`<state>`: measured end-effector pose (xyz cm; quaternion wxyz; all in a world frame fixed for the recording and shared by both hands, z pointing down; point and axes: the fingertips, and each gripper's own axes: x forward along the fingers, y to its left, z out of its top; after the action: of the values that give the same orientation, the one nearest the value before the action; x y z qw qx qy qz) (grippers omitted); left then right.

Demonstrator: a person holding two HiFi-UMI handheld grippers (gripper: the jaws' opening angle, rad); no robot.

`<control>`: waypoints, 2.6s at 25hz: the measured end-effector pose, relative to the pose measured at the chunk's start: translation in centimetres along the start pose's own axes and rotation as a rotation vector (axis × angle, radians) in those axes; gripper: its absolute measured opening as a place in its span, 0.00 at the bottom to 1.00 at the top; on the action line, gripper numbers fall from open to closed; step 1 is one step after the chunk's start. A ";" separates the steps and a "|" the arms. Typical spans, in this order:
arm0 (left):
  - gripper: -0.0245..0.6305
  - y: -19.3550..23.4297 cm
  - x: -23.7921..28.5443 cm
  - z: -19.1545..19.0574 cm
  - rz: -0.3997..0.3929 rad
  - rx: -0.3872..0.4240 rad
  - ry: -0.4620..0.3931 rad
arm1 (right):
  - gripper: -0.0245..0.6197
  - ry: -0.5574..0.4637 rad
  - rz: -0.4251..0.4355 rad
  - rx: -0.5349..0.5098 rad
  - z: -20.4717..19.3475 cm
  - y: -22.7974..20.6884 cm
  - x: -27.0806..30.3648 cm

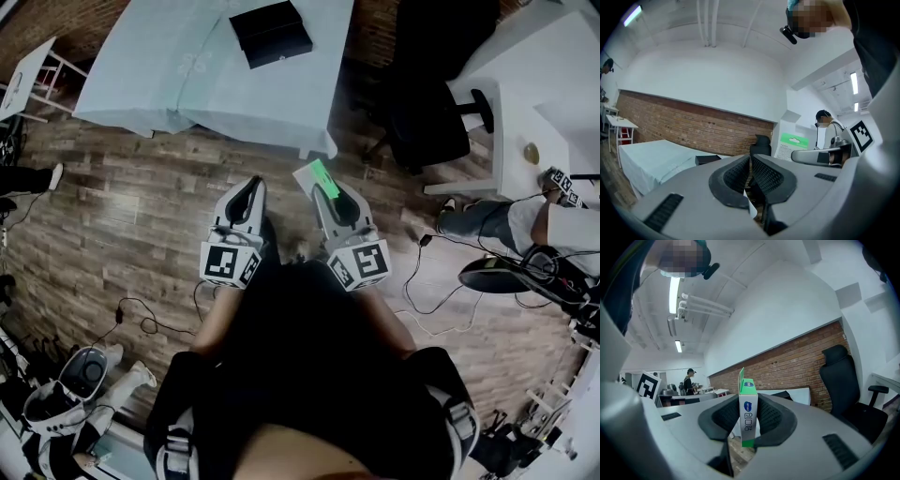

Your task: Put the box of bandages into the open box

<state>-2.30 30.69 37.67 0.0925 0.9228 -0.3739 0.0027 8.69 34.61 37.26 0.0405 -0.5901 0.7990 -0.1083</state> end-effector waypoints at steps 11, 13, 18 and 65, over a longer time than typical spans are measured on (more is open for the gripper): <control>0.10 9.9 7.7 3.5 -0.032 -0.008 -0.024 | 0.20 0.013 -0.035 -0.034 2.3 -1.4 11.7; 0.10 12.0 8.8 4.0 -0.038 -0.012 -0.022 | 0.20 0.017 -0.048 -0.031 2.5 -1.5 13.9; 0.11 16.9 11.3 4.8 -0.053 -0.030 -0.014 | 0.20 0.031 -0.065 -0.027 2.5 -1.3 19.5; 0.10 22.9 29.8 2.5 0.088 -0.057 0.064 | 0.20 0.125 0.070 0.000 2.6 -16.2 35.5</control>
<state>3.20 -6.36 41.24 0.1306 0.9020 -0.4108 0.0255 13.69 -4.08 40.53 -0.0055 -0.5540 0.8200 -0.1434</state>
